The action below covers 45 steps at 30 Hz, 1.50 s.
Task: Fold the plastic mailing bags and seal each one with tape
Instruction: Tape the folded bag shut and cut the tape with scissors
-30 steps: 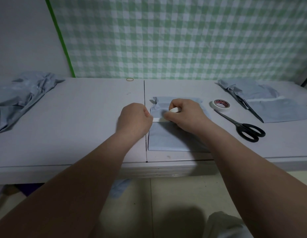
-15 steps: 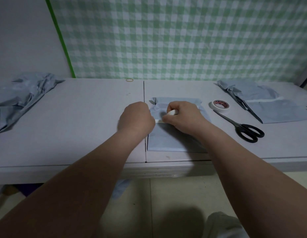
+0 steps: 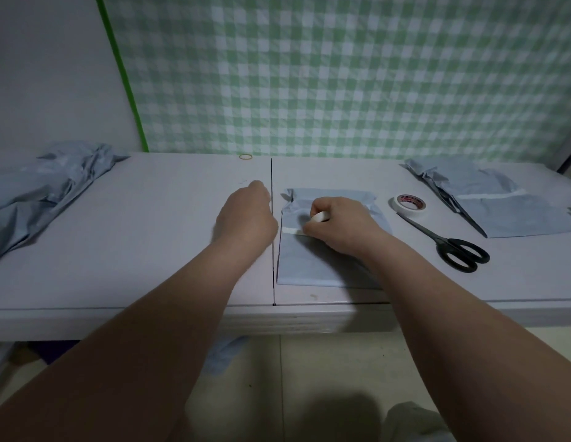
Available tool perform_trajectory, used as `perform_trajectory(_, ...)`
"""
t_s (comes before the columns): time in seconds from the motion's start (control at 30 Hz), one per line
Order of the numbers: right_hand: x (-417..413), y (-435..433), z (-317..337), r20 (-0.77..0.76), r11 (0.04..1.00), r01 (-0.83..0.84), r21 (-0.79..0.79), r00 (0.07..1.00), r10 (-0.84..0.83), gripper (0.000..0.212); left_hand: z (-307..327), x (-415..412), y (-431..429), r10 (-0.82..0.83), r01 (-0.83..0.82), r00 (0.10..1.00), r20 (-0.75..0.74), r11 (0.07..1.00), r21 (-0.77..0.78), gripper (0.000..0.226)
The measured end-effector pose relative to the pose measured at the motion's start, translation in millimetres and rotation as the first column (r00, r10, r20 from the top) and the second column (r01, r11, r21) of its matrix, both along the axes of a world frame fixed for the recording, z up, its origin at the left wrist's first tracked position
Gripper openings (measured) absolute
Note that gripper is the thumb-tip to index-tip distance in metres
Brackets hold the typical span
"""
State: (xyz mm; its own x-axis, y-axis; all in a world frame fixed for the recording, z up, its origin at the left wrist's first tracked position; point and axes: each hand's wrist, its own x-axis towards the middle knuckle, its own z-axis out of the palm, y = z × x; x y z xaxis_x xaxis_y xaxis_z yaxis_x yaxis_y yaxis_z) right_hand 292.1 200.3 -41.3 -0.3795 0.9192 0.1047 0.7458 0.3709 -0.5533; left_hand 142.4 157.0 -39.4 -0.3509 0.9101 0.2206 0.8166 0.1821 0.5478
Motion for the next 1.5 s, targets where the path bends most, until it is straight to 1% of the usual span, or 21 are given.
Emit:
perform_trajectory(0.07, 0, 0, 0, 0.007, 1.000, -0.002, 0.009, 1.000, 0.001, 0.024, 0, 9, -13, -0.090, 0.090, 0.996, -0.007, 0.993, 0.073, 0.044)
perform_trajectory(0.1, 0, -1, -1, 0.008, 1.000, -0.005, 0.013, 1.000, 0.005, 0.025, 0, 16, -20, -0.171, 0.172, 0.985, -0.026, 0.982, 0.072, 0.049)
perform_trajectory(0.13, 0, -1, 0, 0.002, 1.000, -0.009, 0.014, 1.000, 0.009, 0.025, -2, 24, -27, -0.259, 0.261, 0.965, -0.047, 0.964, 0.040, 0.052)
perform_trajectory(0.17, 0, -1, 0, -0.007, 1.000, -0.012, 0.015, 1.000, 0.012, 0.025, -5, 30, -34, -0.336, 0.335, 0.940, -0.063, 0.942, -0.024, 0.054)
perform_trajectory(0.23, 1, -3, 1, -0.010, 1.000, -0.016, 0.017, 1.000, 0.016, 0.024, -14, 35, -41, -0.415, 0.390, 0.902, -0.117, 0.902, -0.187, 0.062)
perform_trajectory(0.3, 1, -5, 2, -0.002, 1.000, -0.023, 0.021, 1.000, 0.023, 0.023, -23, 34, -41, -0.416, 0.352, 0.888, -0.197, 0.890, -0.289, 0.067)
perform_trajectory(0.4, 4, -8, 3, -0.004, 0.998, -0.045, 0.033, 0.999, 0.045, 0.023, -27, 33, -40, -0.415, 0.302, 0.863, -0.288, 0.881, -0.365, 0.067)
perform_trajectory(0.5, 14, -10, 5, -0.096, 0.999, -0.038, -0.003, 0.995, 0.038, 0.040, -24, 35, -41, -0.438, 0.274, 0.835, -0.334, 0.857, -0.437, 0.068)
perform_trajectory(0.57, 23, -12, 1, -0.171, 1.000, 0.026, -0.010, 0.985, -0.028, 0.047, -22, 36, -42, -0.438, 0.264, 0.836, -0.329, 0.848, -0.459, 0.069)
perform_trajectory(0.63, 30, -14, -8, -0.258, 0.991, 0.133, 0.016, 0.958, -0.124, 0.041, -21, 37, -43, -0.434, 0.257, 0.841, -0.323, 0.846, -0.467, 0.069)
perform_trajectory(0.7, 35, -17, -17, -0.322, 0.976, 0.215, 0.043, 0.927, -0.191, 0.029, -20, 38, -44, -0.430, 0.251, 0.842, -0.326, 0.847, -0.468, 0.069)
perform_trajectory(0.8, 37, -18, -22, -0.344, 0.972, 0.228, 0.056, 0.918, -0.196, 0.015, -20, 39, -43, -0.425, 0.245, 0.845, -0.325, 0.848, -0.470, 0.069)
perform_trajectory(1.0, 33, -18, -17, -0.318, 0.978, 0.205, 0.037, 0.930, -0.183, 0.015, -17, 39, -44, -0.432, 0.254, 0.840, -0.328, 0.847, -0.466, 0.068)
perform_trajectory(1.13, 27, -16, -11, -0.339, 0.968, 0.251, 0.015, 0.912, -0.231, 0.019, -16, 42, -42, -0.443, 0.274, 0.837, -0.322, 0.848, -0.454, 0.071)
perform_trajectory(1.3, 26, -14, -9, -0.347, 0.966, 0.257, 0.013, 0.908, -0.237, 0.014, -17, 42, -42, -0.449, 0.273, 0.834, -0.319, 0.840, -0.469, 0.071)
perform_trajectory(1.43, 23, -13, -8, -0.332, 0.971, 0.238, -0.005, 0.916, -0.226, 0.025, -18, 42, -41, -0.445, 0.268, 0.835, -0.324, 0.843, -0.466, 0.071)
perform_trajectory(1.5, 19, -12, -7, -0.384, 0.977, 0.208, -0.043, 0.900, -0.208, 0.018, -20, 41, -41, -0.440, 0.277, 0.837, -0.324, 0.852, -0.444, 0.071)
